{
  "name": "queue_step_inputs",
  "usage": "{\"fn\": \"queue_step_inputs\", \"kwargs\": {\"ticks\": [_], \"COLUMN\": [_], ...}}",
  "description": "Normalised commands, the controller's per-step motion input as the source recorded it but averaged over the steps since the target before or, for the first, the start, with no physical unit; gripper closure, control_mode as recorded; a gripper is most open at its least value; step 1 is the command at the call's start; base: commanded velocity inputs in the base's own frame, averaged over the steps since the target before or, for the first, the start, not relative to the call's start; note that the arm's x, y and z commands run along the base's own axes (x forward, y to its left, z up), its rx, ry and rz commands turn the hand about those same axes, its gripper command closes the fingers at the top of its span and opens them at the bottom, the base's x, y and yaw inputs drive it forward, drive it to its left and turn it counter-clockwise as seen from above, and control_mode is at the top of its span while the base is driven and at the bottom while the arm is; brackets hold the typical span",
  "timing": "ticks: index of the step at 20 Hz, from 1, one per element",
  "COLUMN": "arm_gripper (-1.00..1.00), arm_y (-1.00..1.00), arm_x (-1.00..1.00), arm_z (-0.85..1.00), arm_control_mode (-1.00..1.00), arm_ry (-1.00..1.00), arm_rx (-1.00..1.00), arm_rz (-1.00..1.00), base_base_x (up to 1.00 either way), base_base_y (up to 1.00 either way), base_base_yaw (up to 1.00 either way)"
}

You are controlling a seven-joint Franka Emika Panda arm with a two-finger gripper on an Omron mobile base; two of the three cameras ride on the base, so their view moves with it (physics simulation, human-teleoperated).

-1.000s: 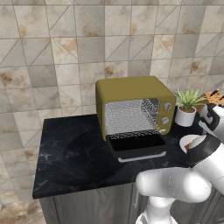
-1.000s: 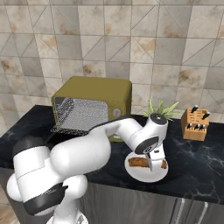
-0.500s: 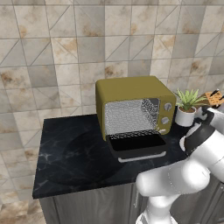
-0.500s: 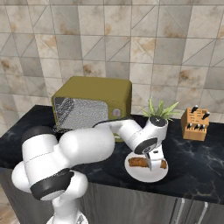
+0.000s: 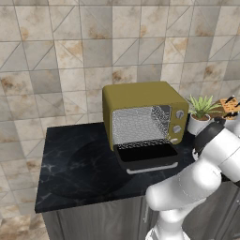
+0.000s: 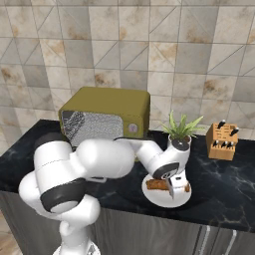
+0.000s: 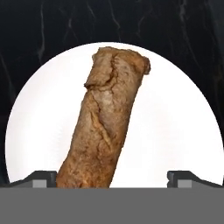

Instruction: Pull the toaster oven rack outwards. Pick up the baguette from the plate and place it on the toaster oven rack. Close the toaster oven door fully and set the temperature to the lowest setting.

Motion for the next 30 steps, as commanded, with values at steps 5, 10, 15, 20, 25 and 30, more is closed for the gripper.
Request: {"fn": "queue_step_inputs", "kwargs": {"ticks": [5, 10, 15, 20, 25, 30], "arm_gripper": [-1.0, -1.0, -1.0, -1.0, 1.0, 1.0], "arm_y": [-0.07, -0.03, 0.0, 0.0, 0.0, 0.0], "arm_x": [0.0, 0.06, 0.1, 0.1, 0.09, 0.01], "arm_z": [-0.24, -0.26, -0.25, -0.26, -0.29, -0.23], "arm_control_mode": [-1.0, -1.0, -1.0, -1.0, -1.0, -1.0], "arm_ry": [0.0, 0.0, 0.0, 0.0, 0.0, 0.0], "arm_rx": [0.0, 0.0, 0.0, 0.0, 0.0, 0.0], "arm_rz": [0.0, 0.0, 0.0, 0.0, 0.0, 0.0], "base_base_x": [0.0, 0.0, 0.0, 0.0, 0.0, 0.0], "base_base_y": [0.0, 0.0, 0.0, 0.0, 0.0, 0.0], "base_base_yaw": [0.0, 0.0, 0.0, 0.0, 0.0, 0.0]}}
